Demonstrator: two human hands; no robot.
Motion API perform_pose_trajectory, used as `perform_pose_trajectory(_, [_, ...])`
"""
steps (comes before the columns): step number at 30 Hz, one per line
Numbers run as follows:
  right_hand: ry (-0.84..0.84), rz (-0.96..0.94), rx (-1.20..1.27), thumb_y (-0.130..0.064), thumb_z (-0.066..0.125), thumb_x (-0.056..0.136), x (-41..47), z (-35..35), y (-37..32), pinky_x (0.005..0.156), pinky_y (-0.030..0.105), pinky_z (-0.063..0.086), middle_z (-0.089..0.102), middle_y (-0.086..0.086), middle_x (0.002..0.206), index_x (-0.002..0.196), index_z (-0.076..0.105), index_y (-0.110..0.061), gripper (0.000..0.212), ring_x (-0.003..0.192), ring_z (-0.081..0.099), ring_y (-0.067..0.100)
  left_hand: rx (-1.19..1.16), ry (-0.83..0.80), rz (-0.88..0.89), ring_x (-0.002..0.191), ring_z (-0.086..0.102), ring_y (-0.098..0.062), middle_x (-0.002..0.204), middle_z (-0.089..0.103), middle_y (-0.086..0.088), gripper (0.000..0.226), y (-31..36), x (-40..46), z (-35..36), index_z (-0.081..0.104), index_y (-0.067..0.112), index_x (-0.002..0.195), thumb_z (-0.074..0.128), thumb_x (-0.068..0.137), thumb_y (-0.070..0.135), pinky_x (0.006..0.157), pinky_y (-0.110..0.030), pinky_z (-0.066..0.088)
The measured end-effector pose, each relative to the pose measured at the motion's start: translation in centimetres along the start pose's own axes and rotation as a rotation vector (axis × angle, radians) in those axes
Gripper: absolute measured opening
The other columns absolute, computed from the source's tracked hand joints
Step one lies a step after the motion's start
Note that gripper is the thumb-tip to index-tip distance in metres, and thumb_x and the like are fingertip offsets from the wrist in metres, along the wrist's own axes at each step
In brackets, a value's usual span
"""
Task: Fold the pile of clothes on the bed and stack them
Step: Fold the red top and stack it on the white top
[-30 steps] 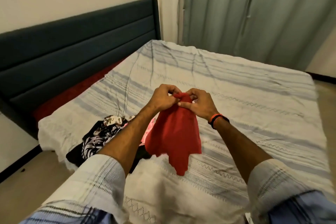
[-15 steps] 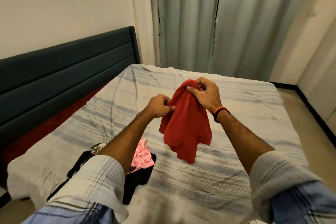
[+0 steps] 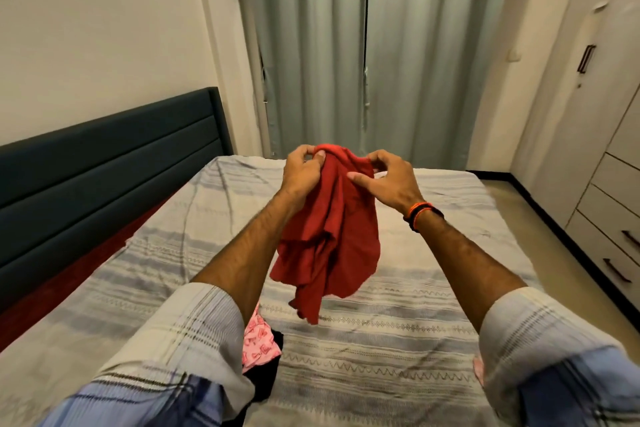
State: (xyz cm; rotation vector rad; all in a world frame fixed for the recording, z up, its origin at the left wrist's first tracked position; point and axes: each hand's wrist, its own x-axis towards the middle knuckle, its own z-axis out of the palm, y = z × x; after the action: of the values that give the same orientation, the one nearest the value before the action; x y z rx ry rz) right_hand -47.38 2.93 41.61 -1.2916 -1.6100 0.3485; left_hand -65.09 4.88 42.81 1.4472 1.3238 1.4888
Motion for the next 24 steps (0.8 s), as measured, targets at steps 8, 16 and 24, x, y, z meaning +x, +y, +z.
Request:
perform_pose_trajectory(8, [-0.305,0.195,-0.005,-0.056,0.087,0.060,0.6,0.5,0.2,0.078,0.035,0.056,0.068,-0.003,0.071,0.079,0.064,-0.018,0.048,0.071,0.064,0.015,-0.302,0.065,-0.113,0.068,0.059,-0.015,0.079,0.064,-0.005,0.009,2.1,1.2,-0.5,0.063,0.013,0.096,0.057,0.099,0.018,0.070,-0.032,0.054])
perform_pose_trajectory(16, [-0.375,0.168,-0.006,-0.052,0.095,0.046,-0.4,2.1,-0.1,0.080,0.033,0.056,0.065,-0.001,0.104,0.117,0.052,-0.019,0.089,0.093,0.065,0.017,-0.496,0.092,-0.210,0.075,0.062,-0.015,0.089,0.064,-0.006,0.014,2.9,1.1,-1.3,0.058,0.009,0.112,0.052,0.102,0.017,0.068,-0.027,0.058])
perform_pose_trajectory(24, [-0.062,-0.516,-0.189,-0.014,0.072,0.059,-0.9,2.6,-0.7,0.082,0.030,0.048,0.053,0.004,0.111,0.122,0.055,-0.014,0.065,0.096,0.053,0.021,-0.611,0.102,-0.236,0.063,0.060,-0.015,0.083,0.060,-0.010,0.005,3.8,1.7,-0.3,0.056,0.007,0.101,0.051,0.101,0.006,0.050,-0.024,0.056])
